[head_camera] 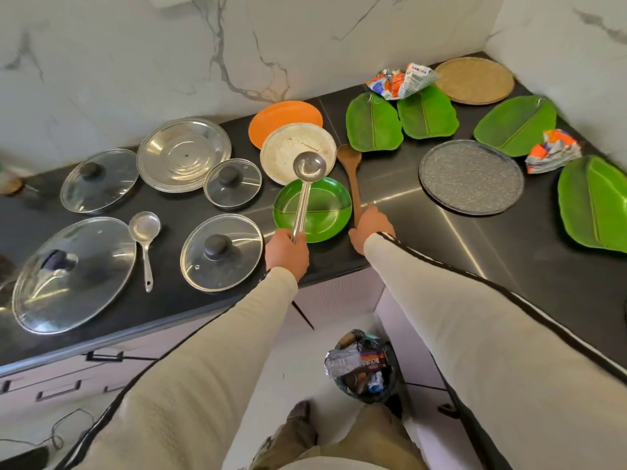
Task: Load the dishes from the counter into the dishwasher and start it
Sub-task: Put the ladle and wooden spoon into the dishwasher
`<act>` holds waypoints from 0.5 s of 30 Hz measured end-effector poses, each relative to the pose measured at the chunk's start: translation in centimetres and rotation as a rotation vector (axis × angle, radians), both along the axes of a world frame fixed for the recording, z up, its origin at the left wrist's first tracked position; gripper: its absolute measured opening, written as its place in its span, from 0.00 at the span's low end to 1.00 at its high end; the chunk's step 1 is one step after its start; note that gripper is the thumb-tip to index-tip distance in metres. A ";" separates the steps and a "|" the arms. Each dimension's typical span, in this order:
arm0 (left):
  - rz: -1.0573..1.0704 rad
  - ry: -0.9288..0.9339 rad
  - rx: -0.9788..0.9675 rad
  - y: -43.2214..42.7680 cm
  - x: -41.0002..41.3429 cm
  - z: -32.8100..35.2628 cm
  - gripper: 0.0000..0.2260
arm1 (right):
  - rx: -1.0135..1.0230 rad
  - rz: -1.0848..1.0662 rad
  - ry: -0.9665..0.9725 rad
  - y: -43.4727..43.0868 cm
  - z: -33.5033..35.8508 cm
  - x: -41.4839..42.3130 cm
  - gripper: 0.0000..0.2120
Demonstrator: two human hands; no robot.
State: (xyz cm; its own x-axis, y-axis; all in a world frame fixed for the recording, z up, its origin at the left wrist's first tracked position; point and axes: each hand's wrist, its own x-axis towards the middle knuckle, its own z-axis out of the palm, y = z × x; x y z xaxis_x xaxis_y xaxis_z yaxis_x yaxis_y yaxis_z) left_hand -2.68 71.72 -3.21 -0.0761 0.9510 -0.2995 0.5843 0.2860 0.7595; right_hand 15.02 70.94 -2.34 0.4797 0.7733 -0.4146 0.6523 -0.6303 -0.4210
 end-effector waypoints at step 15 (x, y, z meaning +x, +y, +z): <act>-0.307 -0.118 0.015 -0.7 3.6 -0.7 0.13 | 0.102 -0.369 -0.032 -12.7 -0.2 2.1 0.17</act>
State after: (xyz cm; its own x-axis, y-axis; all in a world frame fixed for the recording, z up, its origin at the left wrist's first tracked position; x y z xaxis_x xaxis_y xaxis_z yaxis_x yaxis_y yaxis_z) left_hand 0.94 70.98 -3.89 0.2494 0.9285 -0.2750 0.5490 0.0983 0.8300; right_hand 17.13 58.23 -2.53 0.7450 0.5825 -0.3251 0.4028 -0.7813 -0.4769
